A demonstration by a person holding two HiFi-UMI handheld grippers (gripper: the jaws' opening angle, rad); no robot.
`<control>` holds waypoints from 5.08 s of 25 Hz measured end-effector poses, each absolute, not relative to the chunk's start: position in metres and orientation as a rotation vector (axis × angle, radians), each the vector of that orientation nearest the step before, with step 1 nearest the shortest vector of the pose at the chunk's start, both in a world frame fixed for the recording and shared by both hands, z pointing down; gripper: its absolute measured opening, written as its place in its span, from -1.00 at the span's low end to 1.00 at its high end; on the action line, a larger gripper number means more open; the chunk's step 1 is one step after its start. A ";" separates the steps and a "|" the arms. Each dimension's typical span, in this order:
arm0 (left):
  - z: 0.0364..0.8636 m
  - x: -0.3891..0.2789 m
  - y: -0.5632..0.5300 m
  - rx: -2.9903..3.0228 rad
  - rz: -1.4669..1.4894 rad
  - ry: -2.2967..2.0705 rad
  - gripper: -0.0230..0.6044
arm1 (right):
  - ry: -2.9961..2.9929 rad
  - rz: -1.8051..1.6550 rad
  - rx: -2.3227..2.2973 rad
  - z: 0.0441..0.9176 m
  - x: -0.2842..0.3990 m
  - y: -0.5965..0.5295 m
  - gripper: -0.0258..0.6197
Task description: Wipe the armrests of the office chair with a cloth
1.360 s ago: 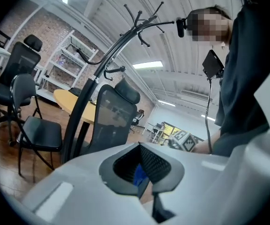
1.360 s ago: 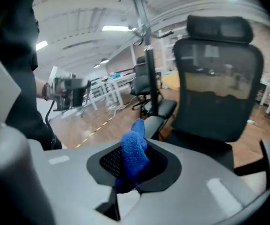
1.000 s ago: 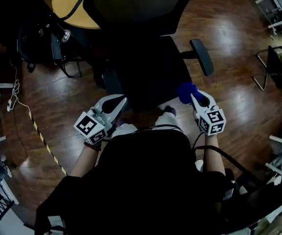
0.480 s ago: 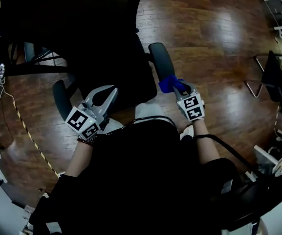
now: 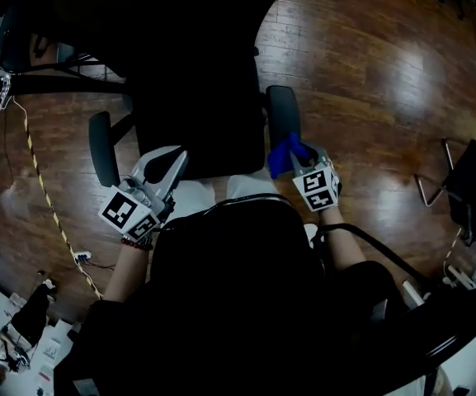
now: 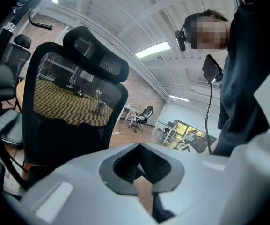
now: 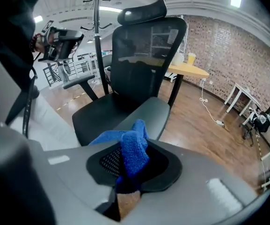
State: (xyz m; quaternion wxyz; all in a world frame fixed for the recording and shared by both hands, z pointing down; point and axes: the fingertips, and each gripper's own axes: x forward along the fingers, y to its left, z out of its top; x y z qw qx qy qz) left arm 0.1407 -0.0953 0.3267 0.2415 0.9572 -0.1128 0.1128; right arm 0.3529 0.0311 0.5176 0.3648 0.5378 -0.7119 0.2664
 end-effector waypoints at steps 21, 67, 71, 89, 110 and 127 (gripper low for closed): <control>0.341 0.115 -0.095 2.547 0.229 -0.667 -0.91 | -1.978 0.512 0.577 0.537 0.351 -0.162 -0.72; 0.300 0.101 -0.076 2.750 0.244 -0.226 -0.91 | -1.532 1.146 1.596 0.559 0.361 0.115 -0.71; 0.303 0.114 -0.074 2.741 0.224 -0.248 -0.91 | -1.714 1.376 1.828 0.543 0.388 0.086 -0.71; 0.311 0.116 -0.107 2.663 0.160 -0.592 -0.91 | -1.921 1.383 1.672 0.541 0.445 -0.078 -0.71; 0.333 0.122 -0.104 2.672 0.297 -0.524 -0.91 | -2.092 0.350 0.778 0.525 0.318 -0.082 -0.71; 0.333 0.140 -0.071 2.688 0.310 -0.334 -0.91 | -2.113 0.534 0.455 0.524 0.262 0.107 -0.71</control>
